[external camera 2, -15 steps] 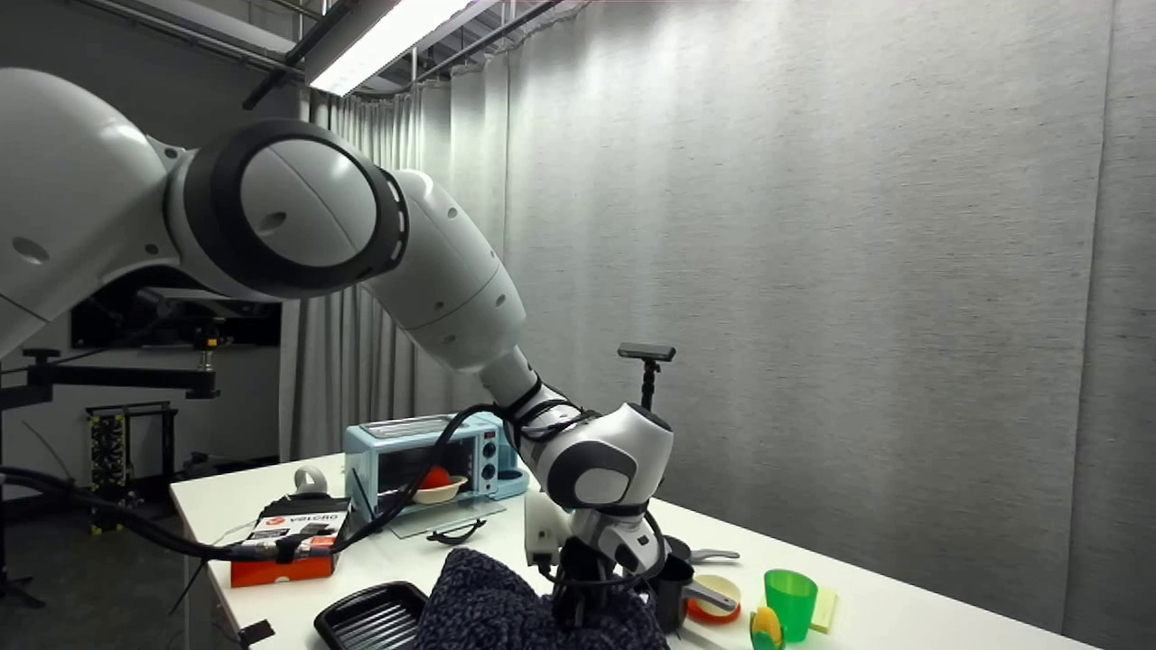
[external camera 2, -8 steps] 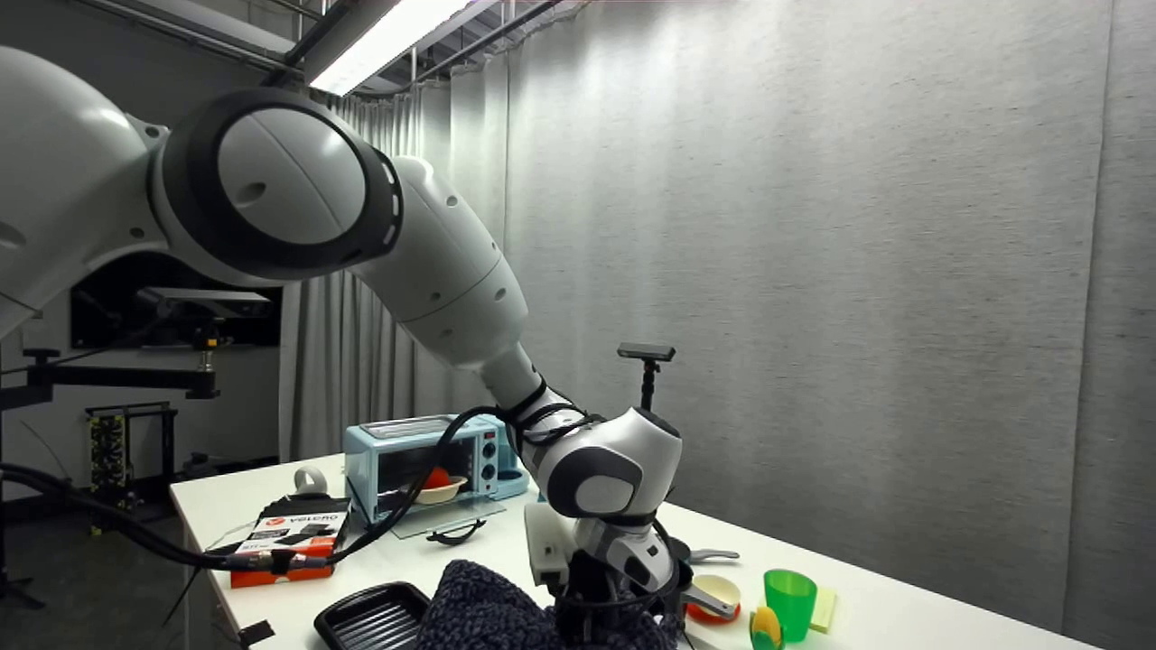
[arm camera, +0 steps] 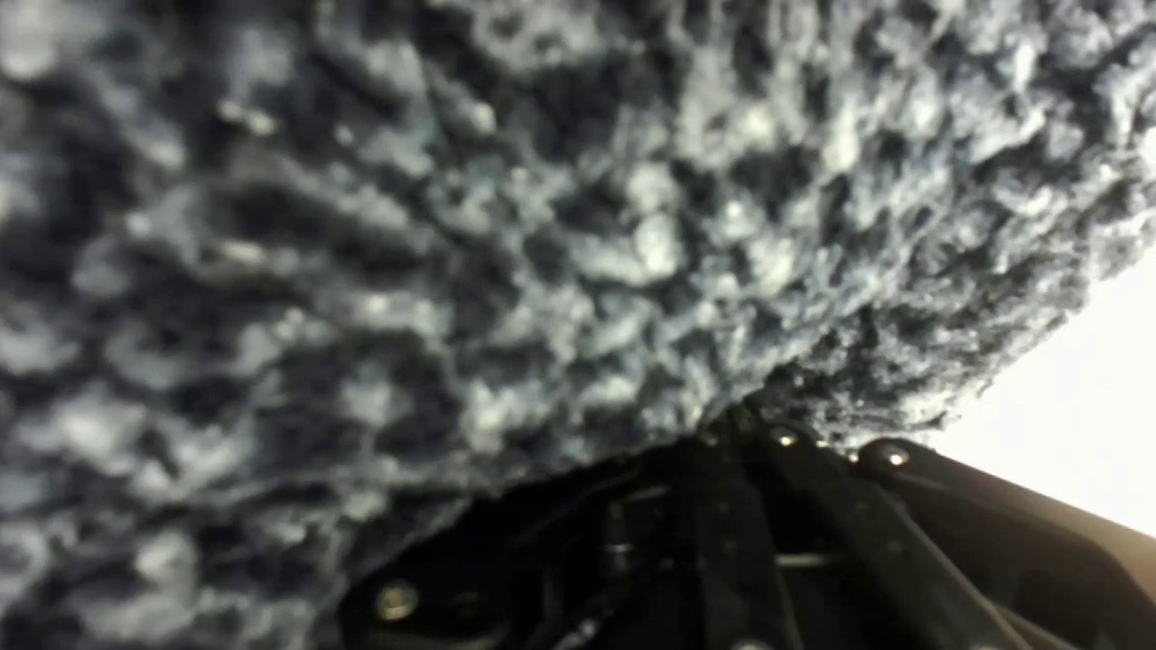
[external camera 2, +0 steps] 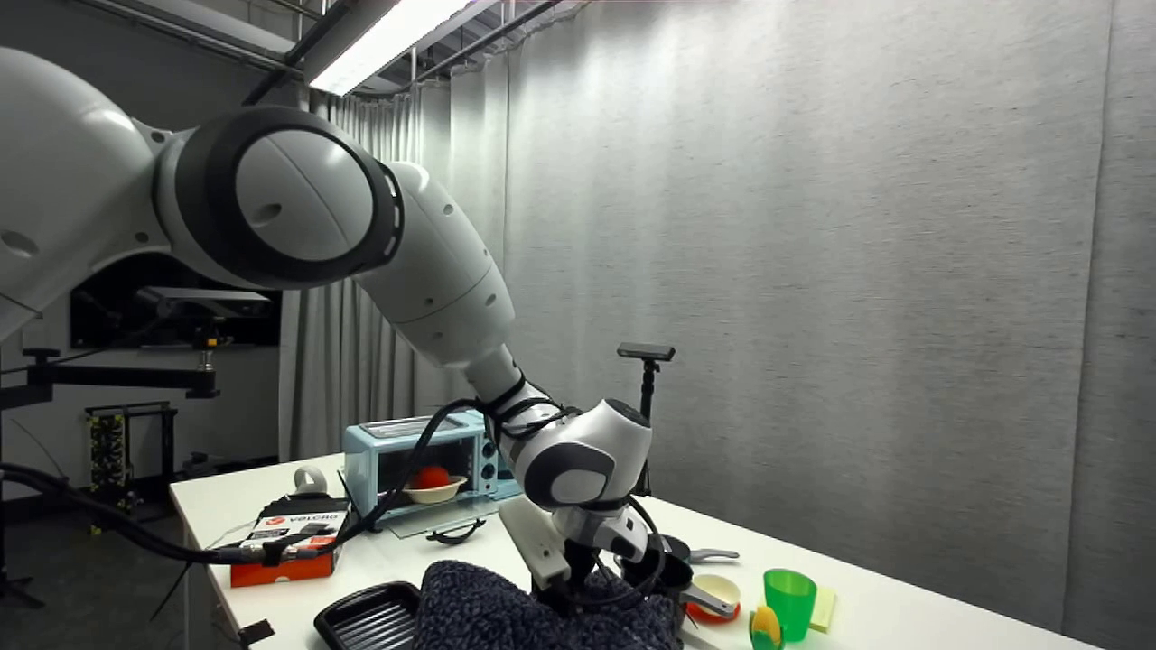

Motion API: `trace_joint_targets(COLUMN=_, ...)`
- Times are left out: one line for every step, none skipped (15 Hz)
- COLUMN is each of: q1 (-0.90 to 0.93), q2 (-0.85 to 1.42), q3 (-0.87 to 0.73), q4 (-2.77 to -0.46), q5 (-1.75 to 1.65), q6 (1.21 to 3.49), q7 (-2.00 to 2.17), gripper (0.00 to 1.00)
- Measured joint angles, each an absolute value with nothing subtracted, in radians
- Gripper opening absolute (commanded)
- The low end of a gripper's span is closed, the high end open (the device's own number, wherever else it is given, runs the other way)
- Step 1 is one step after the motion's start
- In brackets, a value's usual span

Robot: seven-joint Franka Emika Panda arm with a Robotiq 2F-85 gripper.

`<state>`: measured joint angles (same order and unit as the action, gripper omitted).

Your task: Move the blanket to the right

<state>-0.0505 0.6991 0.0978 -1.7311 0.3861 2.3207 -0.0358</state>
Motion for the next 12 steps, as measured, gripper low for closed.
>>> trace_joint_targets(q1=-0.055, q2=0.699, q3=0.118, q4=-1.731, q5=0.387, q6=2.333, q7=-0.069, gripper=0.00)
trace_joint_targets(q1=-0.059, q2=0.700, q3=0.138, q4=-1.731, q5=0.388, q6=2.343, q7=-0.100, gripper=0.00)
trace_joint_targets(q1=-0.064, q2=0.700, q3=0.156, q4=-1.731, q5=0.389, q6=2.348, q7=-0.127, gripper=0.00)
trace_joint_targets(q1=-0.065, q2=0.699, q3=0.169, q4=-1.730, q5=0.389, q6=2.348, q7=-0.148, gripper=0.00)
trace_joint_targets(q1=-0.065, q2=0.698, q3=0.176, q4=-1.729, q5=0.386, q6=2.347, q7=-0.162, gripper=0.00)
trace_joint_targets(q1=-0.062, q2=0.695, q3=0.178, q4=-1.727, q5=0.379, q6=2.339, q7=-0.170, gripper=0.00)
trace_joint_targets(q1=-0.060, q2=0.692, q3=0.178, q4=-1.724, q5=0.367, q6=2.326, q7=-0.172, gripper=0.00)
trace_joint_targets(q1=-0.060, q2=0.688, q3=0.178, q4=-1.720, q5=0.353, q6=2.311, q7=-0.172, gripper=0.00)
trace_joint_targets(q1=-0.060, q2=0.683, q3=0.178, q4=-1.717, q5=0.343, q6=2.295, q7=-0.174, gripper=0.00)
trace_joint_targets(q1=-0.060, q2=0.675, q3=0.178, q4=-1.714, q5=0.335, q6=2.274, q7=-0.178, gripper=0.00)
trace_joint_targets(q1=-0.059, q2=0.664, q3=0.178, q4=-1.711, q5=0.321, q6=2.249, q7=-0.181, gripper=0.00)
trace_joint_targets(q1=-0.058, q2=0.652, q3=0.178, q4=-1.708, q5=0.306, q6=2.226, q7=-0.183, gripper=0.00)
